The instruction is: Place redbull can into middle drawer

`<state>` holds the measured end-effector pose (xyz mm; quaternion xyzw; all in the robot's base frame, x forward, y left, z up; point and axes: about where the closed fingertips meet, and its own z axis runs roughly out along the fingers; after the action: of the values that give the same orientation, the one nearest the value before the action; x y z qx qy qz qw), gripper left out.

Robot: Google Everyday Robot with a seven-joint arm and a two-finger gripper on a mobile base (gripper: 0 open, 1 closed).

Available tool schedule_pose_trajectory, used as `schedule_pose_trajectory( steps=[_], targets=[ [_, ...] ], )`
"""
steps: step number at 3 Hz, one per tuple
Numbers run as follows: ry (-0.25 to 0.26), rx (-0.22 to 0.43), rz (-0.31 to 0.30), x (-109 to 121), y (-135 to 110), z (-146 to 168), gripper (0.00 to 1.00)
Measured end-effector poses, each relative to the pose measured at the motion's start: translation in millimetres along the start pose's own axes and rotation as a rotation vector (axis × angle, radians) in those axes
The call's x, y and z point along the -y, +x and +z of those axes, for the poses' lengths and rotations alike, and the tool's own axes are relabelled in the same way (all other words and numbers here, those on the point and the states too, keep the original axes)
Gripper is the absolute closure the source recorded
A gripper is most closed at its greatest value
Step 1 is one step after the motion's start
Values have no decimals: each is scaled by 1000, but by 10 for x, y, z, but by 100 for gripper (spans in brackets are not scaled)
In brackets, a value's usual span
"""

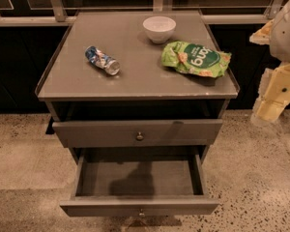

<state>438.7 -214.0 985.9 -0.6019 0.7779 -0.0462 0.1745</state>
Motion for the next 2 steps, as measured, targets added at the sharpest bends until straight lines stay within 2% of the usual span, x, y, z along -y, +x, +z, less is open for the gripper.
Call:
schedule_pose_trajectory(
  steps=[1,2],
  targets=[
    [0,0,0,0,0,0,0],
    [20,53,1,119,-106,47,0]
  ],
)
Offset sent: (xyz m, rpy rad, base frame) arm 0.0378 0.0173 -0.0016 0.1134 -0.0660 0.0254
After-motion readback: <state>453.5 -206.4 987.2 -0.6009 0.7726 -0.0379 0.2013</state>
